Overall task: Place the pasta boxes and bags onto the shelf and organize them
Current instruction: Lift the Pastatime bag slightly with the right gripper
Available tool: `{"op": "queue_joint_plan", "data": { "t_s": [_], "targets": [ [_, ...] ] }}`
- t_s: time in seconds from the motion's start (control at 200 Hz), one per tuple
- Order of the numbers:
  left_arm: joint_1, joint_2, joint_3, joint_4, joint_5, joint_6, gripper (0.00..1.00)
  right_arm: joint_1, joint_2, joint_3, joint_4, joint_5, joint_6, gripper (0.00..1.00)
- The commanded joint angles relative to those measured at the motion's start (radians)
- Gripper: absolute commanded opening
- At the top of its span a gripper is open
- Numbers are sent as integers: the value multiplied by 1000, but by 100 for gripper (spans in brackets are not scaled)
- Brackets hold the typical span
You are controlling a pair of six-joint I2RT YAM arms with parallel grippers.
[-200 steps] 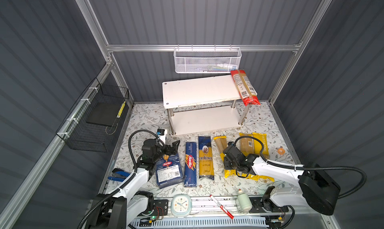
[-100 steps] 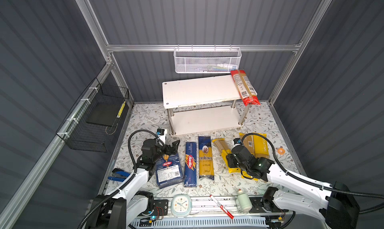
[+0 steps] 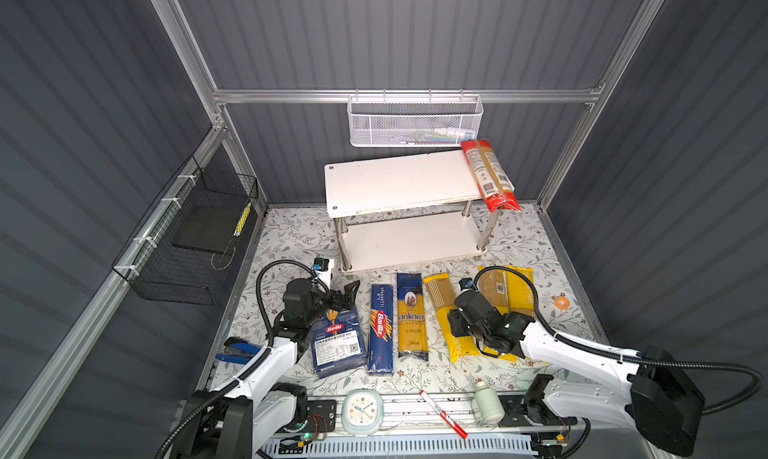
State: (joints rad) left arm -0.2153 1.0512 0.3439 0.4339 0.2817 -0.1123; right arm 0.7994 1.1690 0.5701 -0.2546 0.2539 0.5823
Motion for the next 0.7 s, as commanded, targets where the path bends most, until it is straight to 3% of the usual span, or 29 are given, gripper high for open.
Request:
{"op": "queue_joint_plan", "data": {
  "t_s": [0.0, 0.055, 0.24, 0.69],
  "targets": [
    [2, -1, 6, 2, 10, 4, 99, 1, 20, 43, 4, -9, -34, 67],
    [2, -1, 6, 0, 10, 5, 99, -1, 34, 48, -3, -19, -60, 77],
    [2, 1, 7, 0, 8, 3, 99, -33, 114, 76, -32, -40, -121, 89],
    [1, -5, 4, -1, -5, -1, 99, -64, 283, 112, 49, -69, -168, 95]
  ]
}}
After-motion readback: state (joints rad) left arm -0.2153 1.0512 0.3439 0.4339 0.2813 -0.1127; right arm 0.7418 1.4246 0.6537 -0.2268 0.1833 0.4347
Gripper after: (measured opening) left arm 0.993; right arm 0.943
